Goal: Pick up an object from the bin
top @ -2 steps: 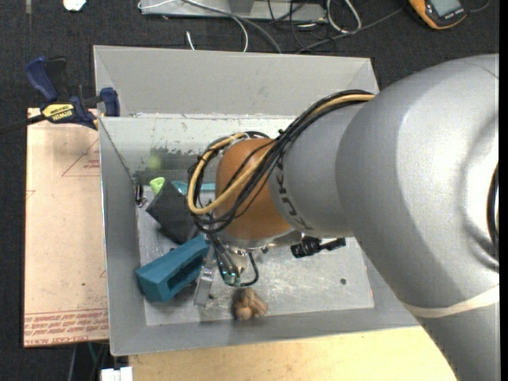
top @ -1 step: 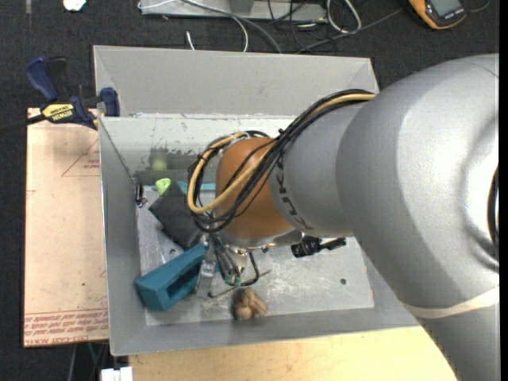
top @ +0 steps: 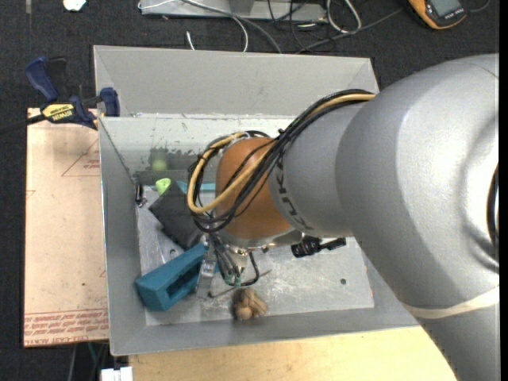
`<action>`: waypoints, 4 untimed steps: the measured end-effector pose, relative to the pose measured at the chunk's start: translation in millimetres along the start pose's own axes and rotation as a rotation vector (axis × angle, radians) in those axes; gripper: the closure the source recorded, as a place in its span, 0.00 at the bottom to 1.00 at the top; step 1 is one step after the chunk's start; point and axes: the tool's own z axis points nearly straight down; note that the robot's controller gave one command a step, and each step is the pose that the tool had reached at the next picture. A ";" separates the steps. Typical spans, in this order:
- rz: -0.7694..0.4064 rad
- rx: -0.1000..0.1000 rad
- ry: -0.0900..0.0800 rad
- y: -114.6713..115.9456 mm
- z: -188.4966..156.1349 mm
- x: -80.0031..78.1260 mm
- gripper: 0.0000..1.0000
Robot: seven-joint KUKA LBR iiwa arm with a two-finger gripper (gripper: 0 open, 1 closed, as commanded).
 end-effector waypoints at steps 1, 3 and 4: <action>0.000 0.000 0.000 0.0 0.0 0.0 1.00; 0.000 0.000 0.000 -0.1 0.0 -0.1 1.00; 0.000 0.000 0.000 -0.1 -0.1 -0.1 1.00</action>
Offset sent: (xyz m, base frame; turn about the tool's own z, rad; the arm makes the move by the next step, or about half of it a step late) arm 0.0000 0.0000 0.0000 0.0000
